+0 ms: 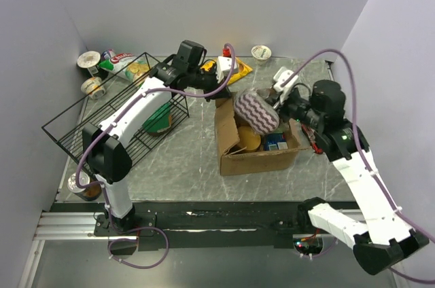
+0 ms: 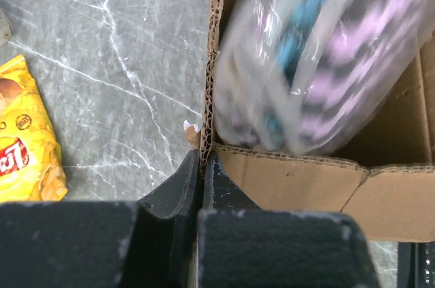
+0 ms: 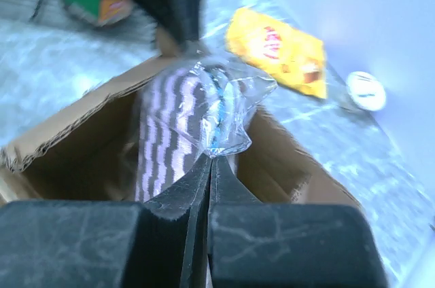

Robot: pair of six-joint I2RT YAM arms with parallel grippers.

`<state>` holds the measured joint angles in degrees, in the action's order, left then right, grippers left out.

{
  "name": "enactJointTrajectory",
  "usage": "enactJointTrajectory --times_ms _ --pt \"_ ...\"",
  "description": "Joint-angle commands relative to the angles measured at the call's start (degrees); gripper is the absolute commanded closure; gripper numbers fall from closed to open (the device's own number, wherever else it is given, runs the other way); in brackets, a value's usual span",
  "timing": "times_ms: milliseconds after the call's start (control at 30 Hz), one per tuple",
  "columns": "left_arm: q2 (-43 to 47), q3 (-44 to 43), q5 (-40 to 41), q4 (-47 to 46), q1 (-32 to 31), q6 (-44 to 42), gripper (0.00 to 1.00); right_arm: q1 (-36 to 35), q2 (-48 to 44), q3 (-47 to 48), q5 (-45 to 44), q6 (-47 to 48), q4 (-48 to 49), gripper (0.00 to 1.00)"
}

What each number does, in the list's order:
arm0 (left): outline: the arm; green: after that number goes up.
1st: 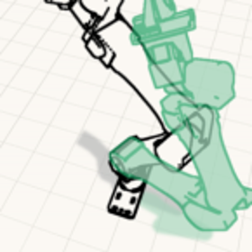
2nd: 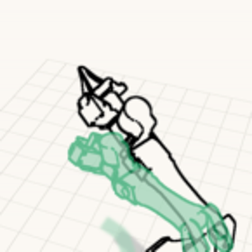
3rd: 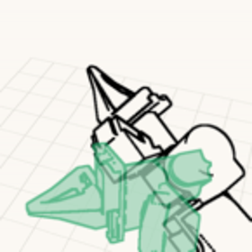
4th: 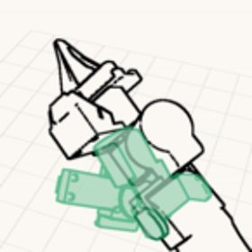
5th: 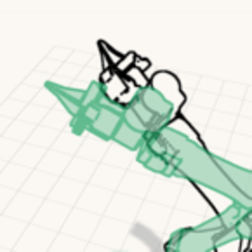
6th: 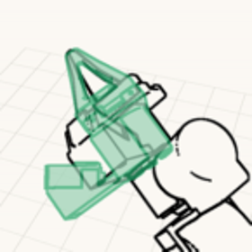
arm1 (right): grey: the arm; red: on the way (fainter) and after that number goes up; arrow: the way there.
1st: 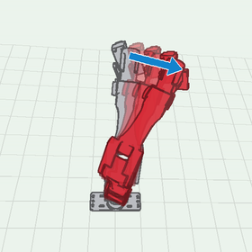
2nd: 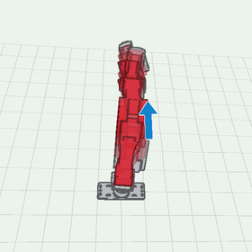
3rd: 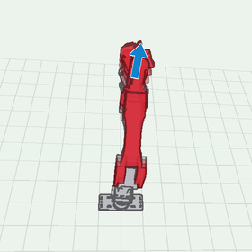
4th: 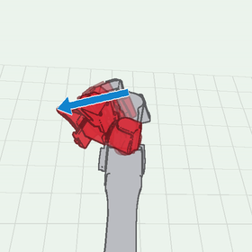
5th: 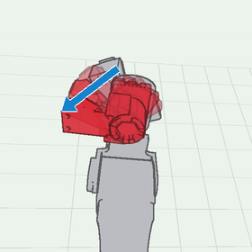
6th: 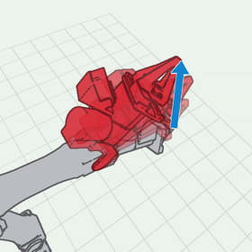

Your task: Unpack the express box

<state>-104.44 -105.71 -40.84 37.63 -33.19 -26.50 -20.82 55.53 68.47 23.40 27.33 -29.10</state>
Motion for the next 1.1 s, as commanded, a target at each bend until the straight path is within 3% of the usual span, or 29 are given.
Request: enactJointTrajectory --times_ms 0,167,300,400,667,933,1067 --pt "1.1 1.9 0.3 3.3 0.2 -2.1 0.99 4.4 -1.2 3.3 -7.5 -5.4 3.5 1.0" --pt "1.6 1.8 0.4 2.4 0.1 -3.4 0.99 13.8 -1.6 0.2 -24.8 -12.5 12.1 1.0" --pt "3.1 2.2 0.6 1.1 0.1 -3.8 0.99 26.5 1.4 1.0 -24.4 -20.4 11.7 1.0" --pt "4.1 1.9 0.4 0.8 0.1 -3.6 0.99 30.9 3.4 -0.4 -22.1 -22.5 11.5 1.0" --pt "10.7 3.1 -2.0 -3.9 0.1 -2.6 0.99 31.9 6.1 -9.9 -21.1 -20.5 14.2 1.0" --pt "23.8 12.6 -3.9 -16.4 -0.8 -1.6 0.99 32.2 7.8 -9.8 -18.1 -22.8 12.5 1.0" --pt "25.2 15.7 -3.1 -18.0 -0.8 -0.4 0.99 32.2 8.0 -10.4 -17.2 -21.8 12.5 1.0"
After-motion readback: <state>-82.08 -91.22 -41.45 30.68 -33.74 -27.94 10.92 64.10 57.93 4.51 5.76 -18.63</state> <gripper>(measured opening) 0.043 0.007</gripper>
